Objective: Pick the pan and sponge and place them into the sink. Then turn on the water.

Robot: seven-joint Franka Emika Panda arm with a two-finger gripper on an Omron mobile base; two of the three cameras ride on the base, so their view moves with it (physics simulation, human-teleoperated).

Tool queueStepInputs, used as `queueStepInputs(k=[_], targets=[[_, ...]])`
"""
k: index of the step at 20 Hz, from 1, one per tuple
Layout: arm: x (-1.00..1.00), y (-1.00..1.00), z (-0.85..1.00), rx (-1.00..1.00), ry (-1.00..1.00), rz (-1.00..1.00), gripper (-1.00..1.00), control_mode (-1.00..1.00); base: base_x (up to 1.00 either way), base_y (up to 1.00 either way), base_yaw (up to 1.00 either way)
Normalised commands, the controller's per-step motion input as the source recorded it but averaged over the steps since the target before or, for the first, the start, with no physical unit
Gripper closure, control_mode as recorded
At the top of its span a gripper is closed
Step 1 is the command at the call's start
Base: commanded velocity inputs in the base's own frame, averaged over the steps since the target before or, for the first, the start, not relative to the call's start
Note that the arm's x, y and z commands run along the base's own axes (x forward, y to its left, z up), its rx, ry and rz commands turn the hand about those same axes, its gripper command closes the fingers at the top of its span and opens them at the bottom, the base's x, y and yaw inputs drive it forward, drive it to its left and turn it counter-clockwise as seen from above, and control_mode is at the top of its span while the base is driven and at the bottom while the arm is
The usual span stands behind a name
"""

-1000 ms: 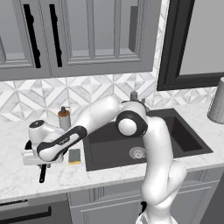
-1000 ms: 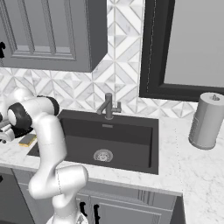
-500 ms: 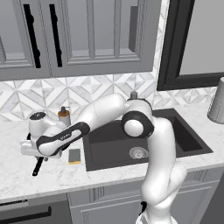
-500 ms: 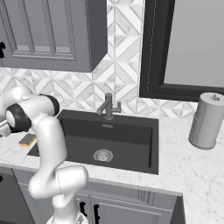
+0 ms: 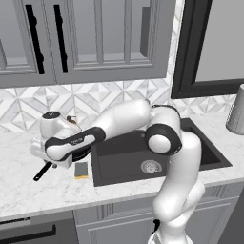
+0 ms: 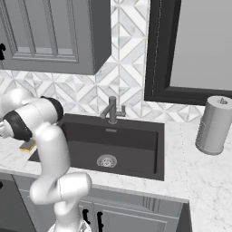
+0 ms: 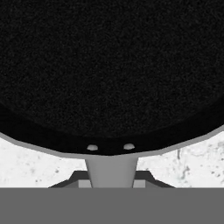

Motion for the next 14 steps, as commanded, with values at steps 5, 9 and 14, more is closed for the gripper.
queueStepInputs(k=[5,9,14], targets=[[0.11,-0.94,0.02,0.07,0.12,-0.21,1.00,-1.00,0.00,0.00,0.00],[0.26,-1.00,0.00,0.04,0.13,-0.22,1.00,-1.00,0.00,0.00,0.00],[0.42,-1.00,0.00,0.02,0.12,-0.21,1.00,-1.00,0.00,0.00,0.00]])
